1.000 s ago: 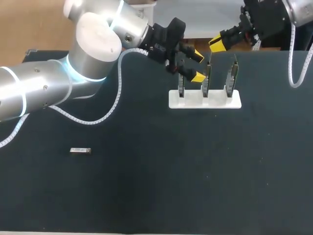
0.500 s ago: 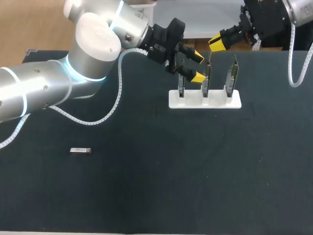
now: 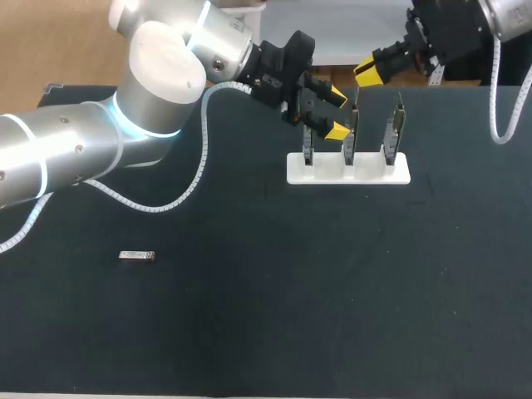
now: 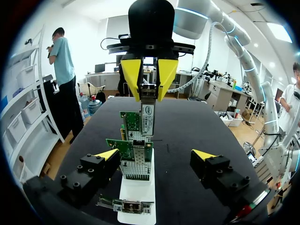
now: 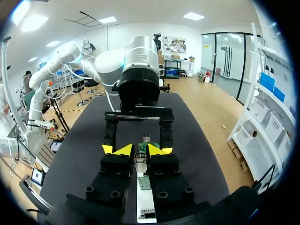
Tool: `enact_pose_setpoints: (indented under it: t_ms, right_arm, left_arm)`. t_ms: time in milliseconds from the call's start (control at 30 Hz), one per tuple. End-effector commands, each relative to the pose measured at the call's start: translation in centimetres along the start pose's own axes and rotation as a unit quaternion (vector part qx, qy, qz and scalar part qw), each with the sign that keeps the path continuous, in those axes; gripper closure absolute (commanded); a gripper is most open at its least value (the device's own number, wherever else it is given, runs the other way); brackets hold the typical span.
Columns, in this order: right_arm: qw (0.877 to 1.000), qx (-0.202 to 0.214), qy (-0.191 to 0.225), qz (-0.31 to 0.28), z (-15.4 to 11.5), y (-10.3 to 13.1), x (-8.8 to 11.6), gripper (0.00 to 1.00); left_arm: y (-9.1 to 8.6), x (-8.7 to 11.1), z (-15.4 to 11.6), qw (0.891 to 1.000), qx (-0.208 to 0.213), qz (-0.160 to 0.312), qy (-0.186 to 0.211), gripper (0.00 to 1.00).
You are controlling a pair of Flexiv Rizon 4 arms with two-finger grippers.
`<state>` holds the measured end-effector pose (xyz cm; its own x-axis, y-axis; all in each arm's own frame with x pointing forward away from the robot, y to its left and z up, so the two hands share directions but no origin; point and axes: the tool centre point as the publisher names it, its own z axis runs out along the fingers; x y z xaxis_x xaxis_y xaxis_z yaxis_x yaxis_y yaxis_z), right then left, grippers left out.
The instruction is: Pick up the optical module with the left hand, and insert it into the network port with the right hand.
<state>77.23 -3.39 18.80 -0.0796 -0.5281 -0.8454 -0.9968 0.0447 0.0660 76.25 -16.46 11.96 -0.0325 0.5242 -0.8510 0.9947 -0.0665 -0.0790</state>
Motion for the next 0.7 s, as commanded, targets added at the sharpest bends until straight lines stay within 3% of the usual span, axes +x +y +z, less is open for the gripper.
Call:
enact_pose_setpoints:
  t_ms: [33,700]
  right_arm:
    - [1.0,-0.003,-0.002,-0.003,0.09,-0.18,0.01,1.0]
    - [1.0,-0.007,0.022,-0.015,0.87,-0.26,0.55,1.0]
  left_arm:
    - [0.2,-0.07,-0.01,1.0,0.002,0.0,0.002,0.0]
    - [0.2,-0.07,-0.01,1.0,0.002,0.0,0.002,0.0]
